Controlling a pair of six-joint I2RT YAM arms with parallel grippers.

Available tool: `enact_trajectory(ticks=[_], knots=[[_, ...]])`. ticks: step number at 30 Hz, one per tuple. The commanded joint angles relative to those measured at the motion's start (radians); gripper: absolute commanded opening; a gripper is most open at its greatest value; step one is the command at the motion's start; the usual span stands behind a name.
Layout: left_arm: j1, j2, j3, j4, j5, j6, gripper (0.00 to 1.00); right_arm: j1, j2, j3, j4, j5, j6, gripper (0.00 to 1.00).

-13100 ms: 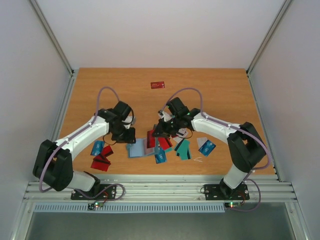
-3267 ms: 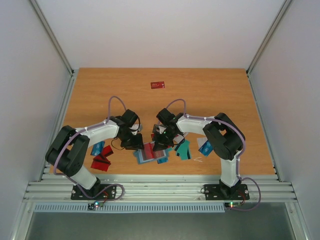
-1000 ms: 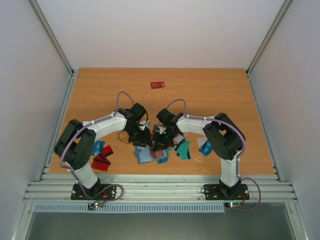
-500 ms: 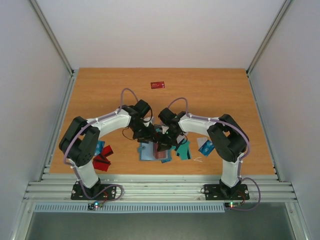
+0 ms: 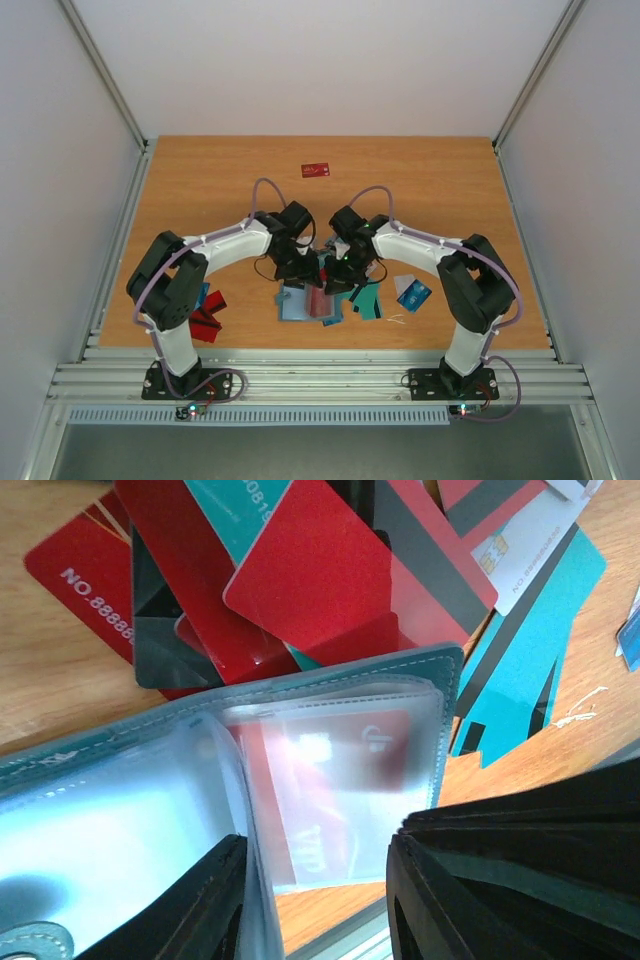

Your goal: Put the credit cards into the card holder

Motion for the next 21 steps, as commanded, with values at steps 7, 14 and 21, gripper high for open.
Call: enact_trajectory(ticks=[7,14,21], knots=[[-0.044,0.015,0.062,0.049,-0.016,-0.102,0.39,-0.08,-0.141,-0.006,-0.133,0.037,-0.074,0.01],[-0.061,0.085,0.071,0.188,0.073,-0.155,0.39,-0.148,-0.259,-0.053,-0.18,0.06,-0.092,0.01],[-0.057,0.035,0.161,0.131,0.017,-0.096,0.39,-0.218,-0.34,-0.066,-0.19,0.074,-0.084,0.06]])
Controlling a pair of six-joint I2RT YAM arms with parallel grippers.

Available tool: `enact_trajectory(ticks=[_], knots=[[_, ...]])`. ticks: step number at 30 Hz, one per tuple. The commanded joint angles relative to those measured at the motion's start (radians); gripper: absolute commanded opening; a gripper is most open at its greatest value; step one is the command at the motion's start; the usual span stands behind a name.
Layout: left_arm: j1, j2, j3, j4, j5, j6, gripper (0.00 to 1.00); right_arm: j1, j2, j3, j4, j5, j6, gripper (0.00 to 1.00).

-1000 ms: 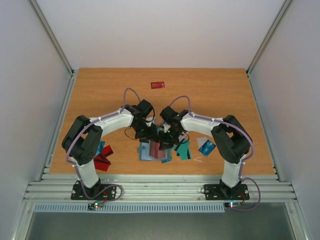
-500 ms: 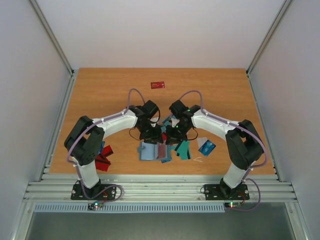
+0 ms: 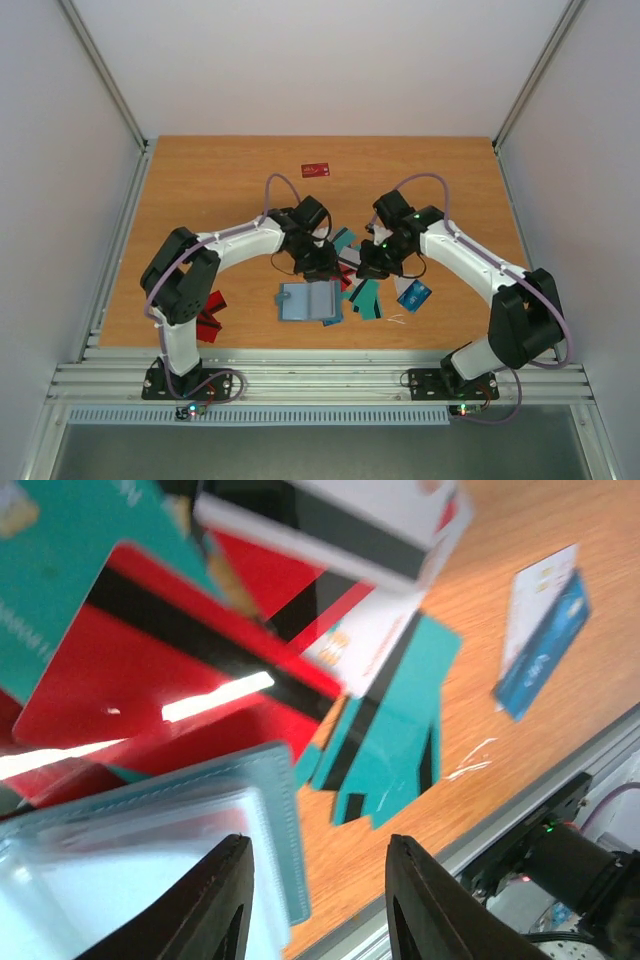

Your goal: Put the credit cards into the card holder

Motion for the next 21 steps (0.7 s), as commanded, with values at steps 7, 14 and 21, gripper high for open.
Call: enact_trajectory(ticks=[7,14,21], knots=[[0.015,-0.084,0.168,-0.174,-0.119,0.168,0.41,-0.058,-0.051,-0.049,0.076,-0.049,0.049,0.12],[0.016,-0.173,0.086,-0.211,-0.151,0.254,0.42,-0.055,-0.088,-0.162,0.212,-0.146,0.114,0.16],[0.016,-0.178,0.054,-0.198,-0.176,0.274,0.42,-0.056,-0.094,-0.166,0.194,-0.094,0.109,0.17]])
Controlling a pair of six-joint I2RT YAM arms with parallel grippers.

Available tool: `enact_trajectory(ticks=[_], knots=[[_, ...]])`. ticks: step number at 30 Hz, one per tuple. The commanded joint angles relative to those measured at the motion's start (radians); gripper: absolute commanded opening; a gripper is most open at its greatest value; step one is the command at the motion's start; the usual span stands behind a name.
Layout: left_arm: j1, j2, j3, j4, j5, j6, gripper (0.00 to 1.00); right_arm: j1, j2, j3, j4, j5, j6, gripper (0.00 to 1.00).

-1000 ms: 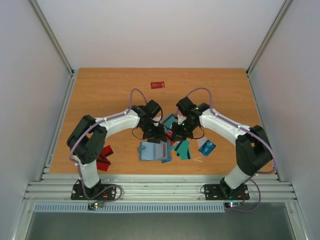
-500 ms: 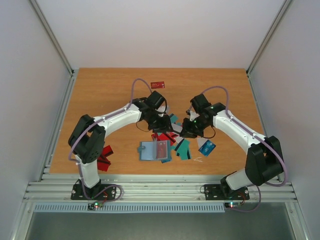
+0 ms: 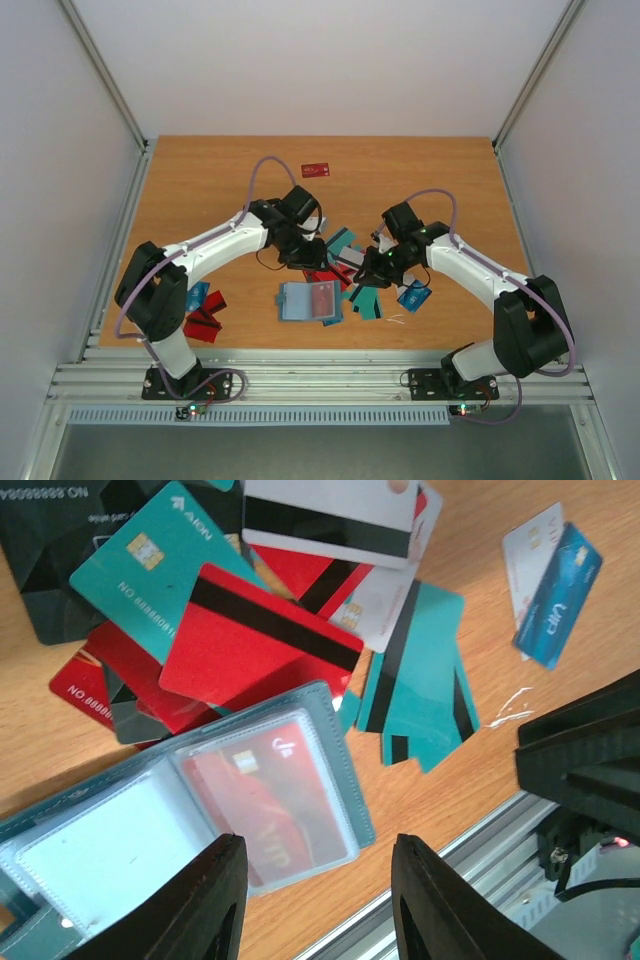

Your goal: Put the credit cards into the card holder

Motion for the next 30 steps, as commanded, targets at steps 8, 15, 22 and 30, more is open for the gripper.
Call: enact_trajectory(ticks=[8,15,22,30], knots=[[0.009,0.051,0.05,0.017,-0.028,0.05,0.42,-0.025,0.008,0.049,-0.014,0.063,-0.009,0.26],[0.025,0.171,0.154,0.005,0.008,0.096,0.48,-0.086,0.041,0.05,-0.016,0.055,-0.022,0.34],[0.04,0.308,0.25,-0.073,0.035,0.19,0.51,-0.093,0.12,0.031,0.062,-0.021,-0.033,0.41],[0.065,0.313,0.232,-0.114,0.078,0.237,0.34,-0.092,0.231,0.082,0.118,-0.114,-0.106,0.52]])
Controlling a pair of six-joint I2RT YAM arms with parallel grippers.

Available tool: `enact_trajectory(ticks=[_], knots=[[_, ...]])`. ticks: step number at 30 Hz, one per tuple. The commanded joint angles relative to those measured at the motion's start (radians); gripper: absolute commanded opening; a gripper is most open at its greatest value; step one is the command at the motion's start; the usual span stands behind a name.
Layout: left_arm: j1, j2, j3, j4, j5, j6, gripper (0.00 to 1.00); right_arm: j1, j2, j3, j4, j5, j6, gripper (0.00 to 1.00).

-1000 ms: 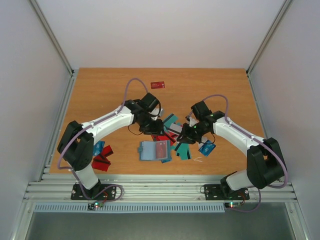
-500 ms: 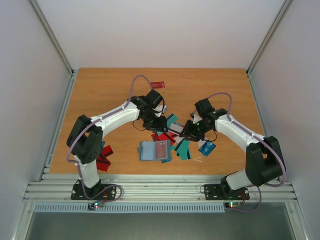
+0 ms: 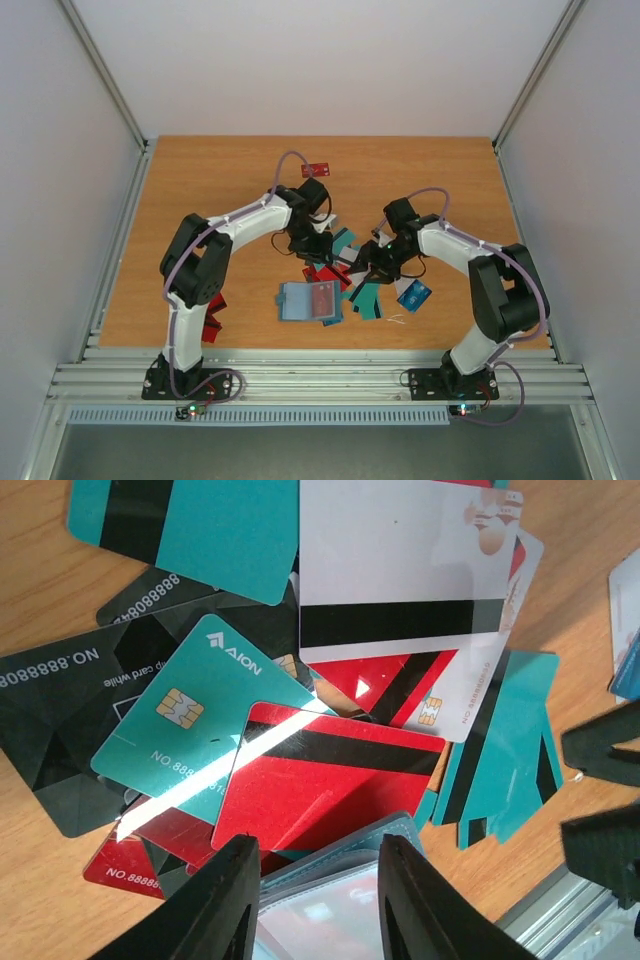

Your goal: Put the credit cards into the card holder

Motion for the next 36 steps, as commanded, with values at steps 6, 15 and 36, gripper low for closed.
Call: enact_trajectory(ticks=[6,15,36], knots=[[0.013,-0.028,-0.076,-0.002,0.095,0.056,0.18,-0.003,0.106,0.076,0.06,-0.075,-0.108,0.53],[0.013,-0.018,-0.11,0.068,0.086,0.026,0.1,-0.003,0.131,0.071,0.094,-0.097,-0.113,0.53],[0.013,0.027,-0.125,0.106,-0.007,0.011,0.09,-0.003,0.184,0.097,0.081,-0.119,-0.154,0.55]])
